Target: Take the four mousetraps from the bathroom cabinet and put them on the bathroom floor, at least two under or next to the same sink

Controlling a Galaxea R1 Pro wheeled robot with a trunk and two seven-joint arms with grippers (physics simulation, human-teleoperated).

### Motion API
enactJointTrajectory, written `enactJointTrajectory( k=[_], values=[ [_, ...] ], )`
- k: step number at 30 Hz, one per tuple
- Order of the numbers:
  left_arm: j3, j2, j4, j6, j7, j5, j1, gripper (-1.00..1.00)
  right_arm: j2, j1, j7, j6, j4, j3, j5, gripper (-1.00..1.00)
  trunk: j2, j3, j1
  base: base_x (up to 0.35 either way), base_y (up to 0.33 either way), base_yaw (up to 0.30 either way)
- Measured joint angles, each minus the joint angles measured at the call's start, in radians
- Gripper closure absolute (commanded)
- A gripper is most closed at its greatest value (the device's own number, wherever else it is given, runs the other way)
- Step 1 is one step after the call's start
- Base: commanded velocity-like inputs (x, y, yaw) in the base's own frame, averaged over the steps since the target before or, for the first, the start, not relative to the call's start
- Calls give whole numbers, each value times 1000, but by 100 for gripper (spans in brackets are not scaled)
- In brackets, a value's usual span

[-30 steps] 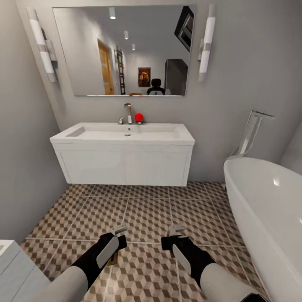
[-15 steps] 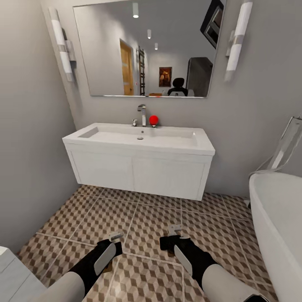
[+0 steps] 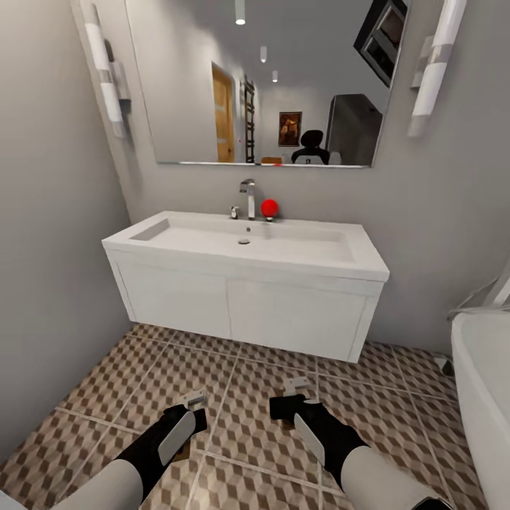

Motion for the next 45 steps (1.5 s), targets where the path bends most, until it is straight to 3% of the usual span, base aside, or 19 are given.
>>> enactJointTrajectory(
  k=[6, 10, 11, 13, 17, 21, 25, 28, 33, 37, 45],
  values=[
    [1, 1, 0, 0, -1, 0, 1, 100, 0, 0, 0, 2, 4, 0, -2, 100, 0, 0, 0, 306, 0, -248],
    [20, -1, -2, 1, 12, 9, 0, 100, 3, 1, 0, 0, 8, 0, -4, 100, -14, -6, 8, 69, 0, -293],
    [29, -1, -3, 1, 12, 11, 0, 100, 3, 1, -1, 1, 9, 0, -3, 100, -21, -9, 11, 28, 0, -297],
    [88, -1, -3, 0, 10, 14, 0, 100, 4, 1, -2, 0, 12, 0, -2, 100, -35, -16, 19, 16, 0, -298],
    [128, -5, -1, -4, 1, 6, -1, 100, 7, 1, -10, 0, 38, 2, 0, 100, -63, -28, 34, 6, 0, -288],
    [132, -5, 8, -5, -8, -36, -7, 100, 6, 0, -27, -14, 58, -1, 0, 100, -91, -41, 50, 1, 0, -118],
    [136, 0, 26, -3, -33, -46, -27, 100, 5, 0, -31, -53, 60, -6, -4, 100, -119, -53, 65, 0, 0, -33],
    [138, 10, 117, 11, -55, -48, -98, 100, 6, 0, -33, -71, 60, -4, -8, 100, -140, -63, 77, 0, 0, -11],
    [136, 18, 214, 28, -118, -44, -167, 100, 9, -1, -33, -70, 62, -1, -11, 100, -175, -78, 96, 0, 0, -18],
    [128, 19, 234, 21, -178, -50, -178, 100, 9, -1, -32, -73, 61, 2, -9, 100, -203, -90, 111, 0, 0, -191],
    [127, 16, 240, 19, -201, -50, -180, 100, 21, -6, -30, -76, 54, 4, -10, 100, -259, -115, 142, 0, 0, -278]
  ],
)
